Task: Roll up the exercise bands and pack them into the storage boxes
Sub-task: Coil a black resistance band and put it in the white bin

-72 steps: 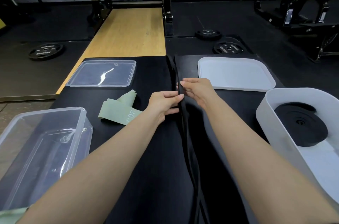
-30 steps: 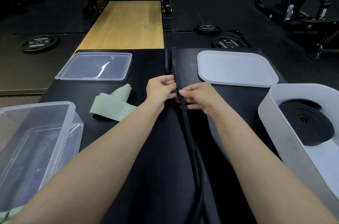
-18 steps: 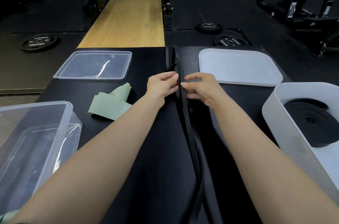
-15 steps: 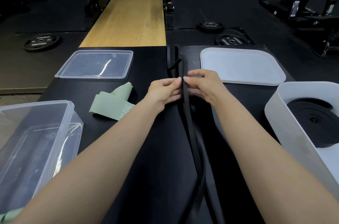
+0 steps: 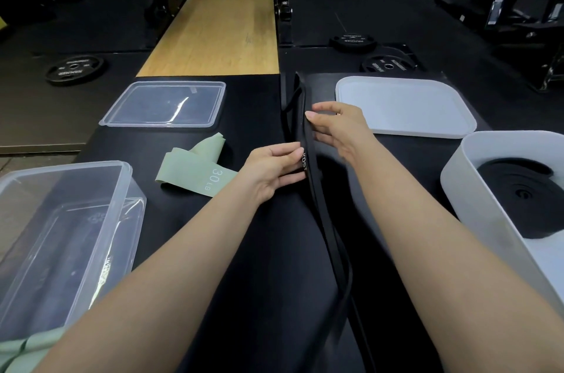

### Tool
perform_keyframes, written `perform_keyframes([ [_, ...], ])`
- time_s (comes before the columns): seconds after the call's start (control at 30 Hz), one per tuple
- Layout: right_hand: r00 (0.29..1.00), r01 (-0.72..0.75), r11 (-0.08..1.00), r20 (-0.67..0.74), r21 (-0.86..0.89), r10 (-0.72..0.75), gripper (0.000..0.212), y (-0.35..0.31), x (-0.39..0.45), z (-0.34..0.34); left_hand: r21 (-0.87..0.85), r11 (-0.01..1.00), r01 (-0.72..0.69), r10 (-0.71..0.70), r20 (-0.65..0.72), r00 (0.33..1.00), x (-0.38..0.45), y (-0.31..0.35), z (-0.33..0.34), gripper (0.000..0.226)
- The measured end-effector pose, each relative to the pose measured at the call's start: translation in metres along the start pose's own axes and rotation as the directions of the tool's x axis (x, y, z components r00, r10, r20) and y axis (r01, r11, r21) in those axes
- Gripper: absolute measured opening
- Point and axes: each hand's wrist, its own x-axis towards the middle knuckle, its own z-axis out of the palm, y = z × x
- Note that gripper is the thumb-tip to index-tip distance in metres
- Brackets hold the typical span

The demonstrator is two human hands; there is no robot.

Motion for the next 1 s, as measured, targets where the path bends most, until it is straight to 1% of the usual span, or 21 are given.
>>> perform_keyframes([
  [0.1, 0.999, -0.031, 0.999, 0.018, -0.013, 0.031, 0.012, -0.002, -0.003, -0.001, 0.163, 0.982, -0.097, 0.117, -0.114, 0.987, 0.001, -0.005, 0.005, 0.022],
  [0.17, 0.998, -0.057, 0.998, 0.016, -0.009, 0.057, 0.013, -0.003, -0.003, 0.001, 0.297, 0.941, -0.162, 0.216, -0.159, 0.963, 0.002, -0.008, 0.008, 0.018],
  [0.27, 0.996, -0.085, 0.996, -0.021, -0.017, 0.085, 0.013, -0.005, -0.001, 0.006, 0.469, 0.847, -0.249, 0.361, -0.164, 0.918, 0.003, -0.012, 0.009, 0.016],
  [0.33, 0.994, -0.096, 0.995, -0.051, -0.020, 0.094, 0.014, -0.007, 0.000, 0.008, 0.525, 0.792, -0.311, 0.445, -0.150, 0.883, 0.001, -0.013, 0.011, 0.016],
  [0.4, 0.994, -0.095, 0.995, -0.063, -0.023, 0.093, 0.013, -0.008, 0.001, 0.009, 0.547, 0.756, -0.359, 0.499, -0.128, 0.857, 0.000, -0.014, 0.012, 0.020],
  [0.5, 0.994, -0.089, 0.995, -0.075, -0.049, 0.085, 0.012, -0.006, 0.002, 0.007, 0.536, 0.768, -0.351, 0.476, -0.109, 0.873, -0.001, -0.014, 0.012, 0.015],
  [0.57, 0.991, -0.096, 0.995, -0.093, -0.027, 0.093, 0.013, -0.001, 0.004, 0.005, 0.516, 0.788, -0.335, 0.450, -0.112, 0.886, -0.001, -0.014, 0.010, 0.012],
  [0.67, 0.989, -0.105, 0.994, -0.104, 0.009, 0.105, 0.017, 0.005, 0.005, 0.006, 0.519, 0.785, -0.338, 0.451, -0.104, 0.887, -0.001, -0.016, 0.010, 0.010],
  [0.73, 0.988, -0.099, 0.995, -0.118, -0.005, 0.097, 0.017, 0.008, 0.007, 0.008, 0.525, 0.785, -0.329, 0.441, -0.100, 0.892, -0.001, -0.017, 0.009, 0.009],
  [0.87, 0.985, -0.093, 0.995, -0.150, -0.020, 0.089, 0.017, 0.012, 0.010, 0.008, 0.490, 0.825, -0.281, 0.379, -0.111, 0.919, -0.002, -0.019, 0.006, 0.011],
  [0.97, 0.984, -0.091, 0.995, -0.156, -0.046, 0.083, 0.017, 0.013, 0.011, 0.007, 0.479, 0.839, -0.258, 0.360, -0.133, 0.924, -0.005, -0.018, 0.008, 0.010],
  [1.0, 0.984, -0.089, 0.995, -0.162, -0.051, 0.079, 0.018, 0.014, 0.011, 0.007, 0.489, 0.835, -0.253, 0.360, -0.137, 0.923, -0.005, -0.017, 0.009, 0.013],
])
